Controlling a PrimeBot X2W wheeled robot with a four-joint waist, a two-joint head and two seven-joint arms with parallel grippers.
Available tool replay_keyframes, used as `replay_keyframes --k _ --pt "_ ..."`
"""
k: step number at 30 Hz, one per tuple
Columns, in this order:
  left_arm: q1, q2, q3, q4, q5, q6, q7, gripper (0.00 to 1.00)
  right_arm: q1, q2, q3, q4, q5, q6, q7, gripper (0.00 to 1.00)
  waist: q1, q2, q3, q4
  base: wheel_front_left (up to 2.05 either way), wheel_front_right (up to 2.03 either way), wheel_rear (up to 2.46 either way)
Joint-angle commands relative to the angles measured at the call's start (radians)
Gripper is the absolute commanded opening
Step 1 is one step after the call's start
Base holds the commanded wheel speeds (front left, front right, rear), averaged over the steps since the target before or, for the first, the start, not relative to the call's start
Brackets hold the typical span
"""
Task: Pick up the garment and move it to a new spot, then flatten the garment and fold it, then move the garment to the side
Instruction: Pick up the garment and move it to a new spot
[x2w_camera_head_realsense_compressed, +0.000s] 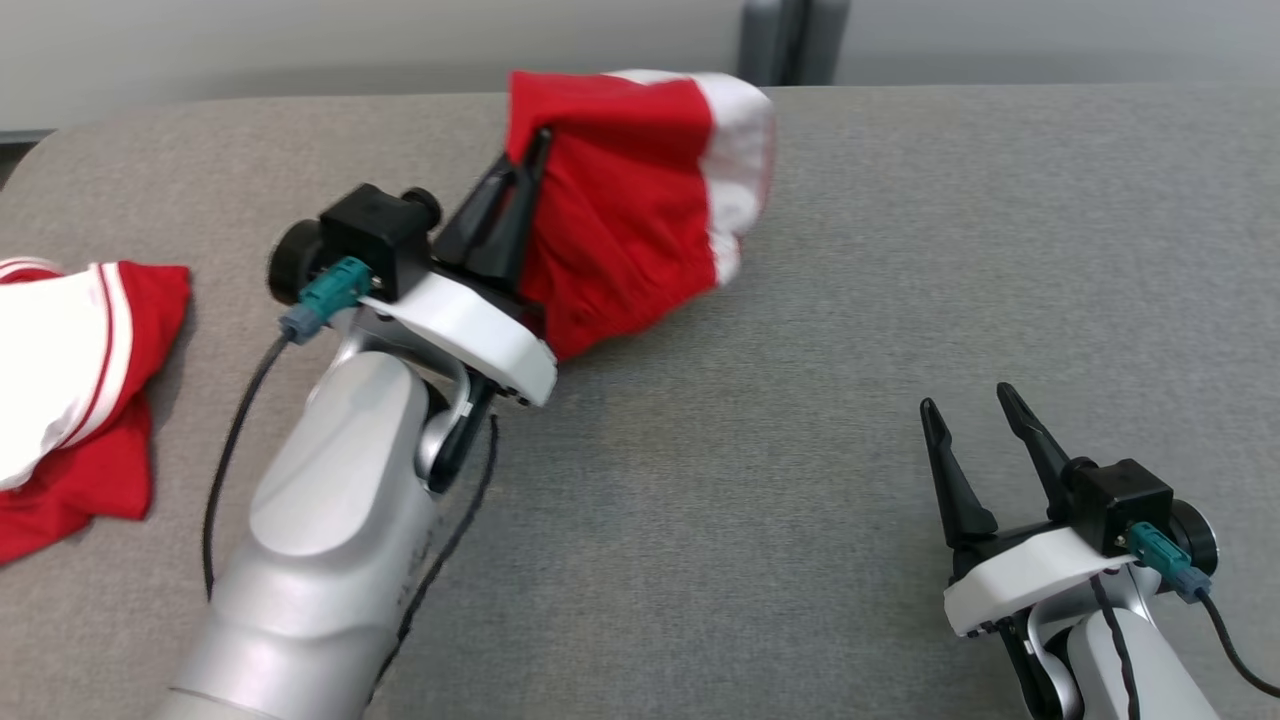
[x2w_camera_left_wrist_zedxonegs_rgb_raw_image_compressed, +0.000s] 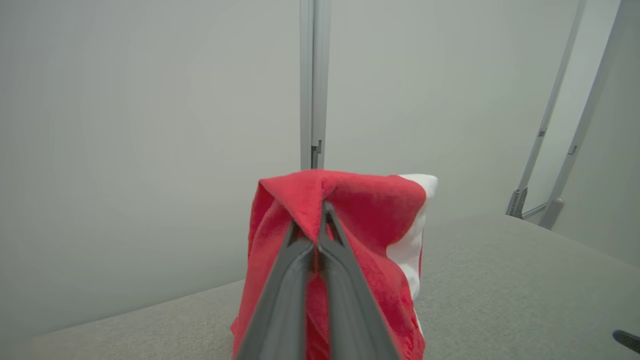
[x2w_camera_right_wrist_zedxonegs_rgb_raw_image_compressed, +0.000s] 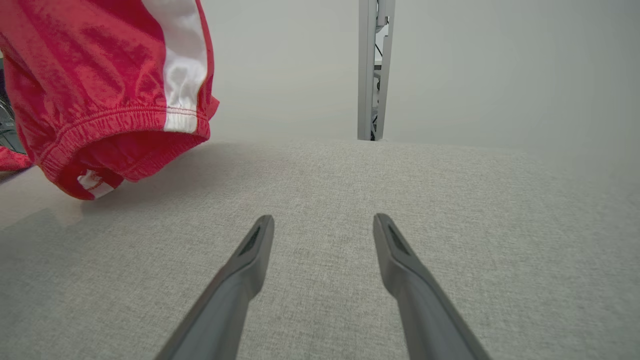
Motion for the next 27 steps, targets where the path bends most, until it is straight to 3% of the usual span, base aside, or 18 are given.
replay_keyframes --k 1,5,9,13,14,15,21,27 --pt "0.016 0.006 -0.023 -0.017 -0.024 -0.001 -0.005 0.0 0.009 0.0 -0.007 -0.001 0.009 0.0 -0.005 1.0 0.0 0.0 -0.01 -0.032 0.0 0.0 0.0" --pt "0.058 0.001 -0.119 -0.086 -0.126 0.003 -0.004 0.0 0.017 0.003 -0.015 -0.004 0.013 0.0 -0.005 1.0 0.0 0.0 -0.012 -0.066 0.0 0.0 0.0" --pt "0.111 0.003 -0.179 -0.095 -0.184 0.049 -0.004 0.0 0.02 0.006 -0.019 -0.006 0.015 0.0 -0.005 1.0 0.0 0.0 -0.013 -0.081 0.0 0.0 0.0" --pt "0.172 0.003 -0.192 -0.037 -0.154 0.076 -0.004 0.0 0.03 0.007 -0.033 -0.005 0.016 0.0 -0.005 1.0 0.0 0.0 -0.019 -0.079 0.0 0.0 0.0" --pt "0.191 0.002 -0.179 -0.017 -0.15 0.082 -0.004 0.4 0.032 0.007 -0.035 -0.004 0.017 0.0 -0.005 1.0 0.0 0.0 -0.023 -0.076 0.0 0.0 0.0" --pt "0.208 0.002 -0.163 -0.001 -0.141 0.087 -0.004 1.0 0.034 0.007 -0.037 -0.004 0.017 0.0 -0.005 1.0 0.0 0.0 -0.026 -0.074 0.0 0.0 0.0" --pt "0.311 0.016 -0.043 0.028 -0.094 0.117 -0.004 1.0 0.046 0.007 -0.037 -0.002 0.02 0.0 -0.005 1.0 0.0 0.0 -0.061 -0.059 0.0 0.0 0.0" --pt "0.465 0.015 0.129 -0.039 -0.033 0.145 -0.004 1.0 0.071 0.007 -0.03 0.003 0.022 0.0 -0.005 1.0 0.0 0.0 -0.117 -0.051 0.0 0.0 0.0"
